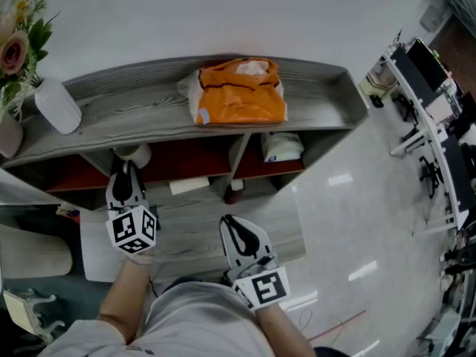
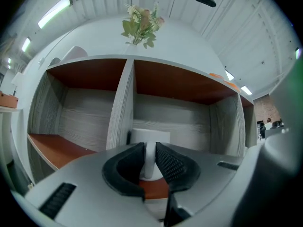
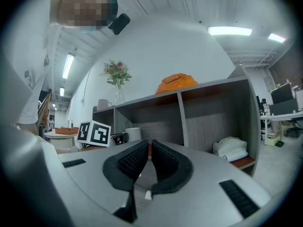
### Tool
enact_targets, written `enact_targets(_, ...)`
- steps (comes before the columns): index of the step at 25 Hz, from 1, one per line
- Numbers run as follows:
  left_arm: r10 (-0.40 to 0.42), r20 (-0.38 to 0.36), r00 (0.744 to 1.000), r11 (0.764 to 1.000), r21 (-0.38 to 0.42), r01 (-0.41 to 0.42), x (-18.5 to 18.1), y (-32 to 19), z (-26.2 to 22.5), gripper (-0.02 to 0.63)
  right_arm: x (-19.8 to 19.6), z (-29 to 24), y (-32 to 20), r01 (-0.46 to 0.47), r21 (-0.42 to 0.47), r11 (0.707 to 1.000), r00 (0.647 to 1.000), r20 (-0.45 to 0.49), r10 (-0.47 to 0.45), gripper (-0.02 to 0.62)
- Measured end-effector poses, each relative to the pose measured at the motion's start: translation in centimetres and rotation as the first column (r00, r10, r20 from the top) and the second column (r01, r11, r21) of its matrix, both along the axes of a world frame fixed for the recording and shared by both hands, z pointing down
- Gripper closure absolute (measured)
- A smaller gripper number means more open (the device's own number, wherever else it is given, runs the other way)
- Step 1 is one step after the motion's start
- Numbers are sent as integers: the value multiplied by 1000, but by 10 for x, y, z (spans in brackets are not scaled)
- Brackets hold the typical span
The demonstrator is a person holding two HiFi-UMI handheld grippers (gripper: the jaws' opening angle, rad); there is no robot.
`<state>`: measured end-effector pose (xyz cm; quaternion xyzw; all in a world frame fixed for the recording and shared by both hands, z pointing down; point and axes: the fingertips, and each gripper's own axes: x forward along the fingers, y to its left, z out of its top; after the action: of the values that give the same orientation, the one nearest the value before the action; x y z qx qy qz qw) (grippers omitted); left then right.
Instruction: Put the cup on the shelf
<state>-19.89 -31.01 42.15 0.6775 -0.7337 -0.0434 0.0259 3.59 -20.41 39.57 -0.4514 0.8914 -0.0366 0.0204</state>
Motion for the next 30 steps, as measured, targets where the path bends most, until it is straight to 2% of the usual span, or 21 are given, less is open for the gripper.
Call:
enact_targets(4,-7,1,1000,1000,-1,7,0,-3,0,532,0,2,-1,0,-4,1000,1000,0,0,561)
enact_targets(8,1,-8,1000,1000,-10,-1,3,-4,2,480,0,2,-1,1,-8,1000,1000,-3,-1,561)
enact_targets(19,-6,-11,1000,999,-39,5,5,1,3,429,7,-1,4,-1,0,1000,1000,10,1,561)
enact_targets(25,39,-17,999,999,-29,-39,11,25,-14,428,4,-6,4,24,11,1000,999,35,-24,561)
enact_targets(30,109,-42,993,994,-4,-109,18,57,-33,428,-13,-5,4,100,14,995,995,29,-100,561)
